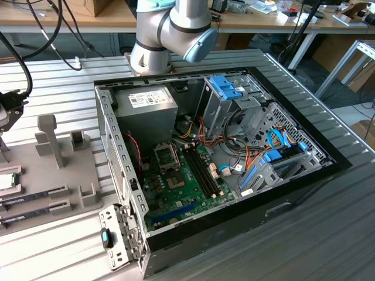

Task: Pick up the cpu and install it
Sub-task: 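Reach for the cpu, then pick up the cpu and move it towards the insertion slot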

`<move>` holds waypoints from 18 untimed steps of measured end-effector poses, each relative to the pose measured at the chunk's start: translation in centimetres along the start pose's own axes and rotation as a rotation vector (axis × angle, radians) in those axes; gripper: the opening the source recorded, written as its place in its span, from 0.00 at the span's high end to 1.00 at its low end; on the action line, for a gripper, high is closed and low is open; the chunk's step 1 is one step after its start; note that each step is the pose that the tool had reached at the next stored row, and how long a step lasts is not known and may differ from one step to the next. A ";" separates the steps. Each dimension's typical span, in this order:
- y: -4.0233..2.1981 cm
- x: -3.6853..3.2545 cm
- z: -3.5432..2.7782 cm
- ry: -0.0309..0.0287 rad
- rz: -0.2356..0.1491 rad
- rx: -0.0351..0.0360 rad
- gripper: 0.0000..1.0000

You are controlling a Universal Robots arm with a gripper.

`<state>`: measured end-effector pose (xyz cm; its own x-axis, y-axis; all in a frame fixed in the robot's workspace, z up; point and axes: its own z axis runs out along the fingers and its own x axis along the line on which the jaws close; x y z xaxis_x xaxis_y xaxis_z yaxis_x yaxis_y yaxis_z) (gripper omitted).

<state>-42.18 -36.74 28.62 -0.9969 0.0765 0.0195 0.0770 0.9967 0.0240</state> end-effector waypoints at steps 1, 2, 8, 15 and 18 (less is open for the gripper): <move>0.00 0.05 0.03 0.0001 0.000 0.0000 0.89; -0.01 0.11 0.08 0.0000 0.000 0.0000 0.89; -0.04 0.39 0.28 0.0001 0.000 0.0000 0.89; -0.07 0.76 0.52 0.0002 0.000 0.0001 0.89; -0.07 0.77 0.55 0.0002 0.000 0.0001 0.89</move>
<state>-42.96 -36.74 28.09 -0.9969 0.0765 0.0197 0.0770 0.9967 0.0239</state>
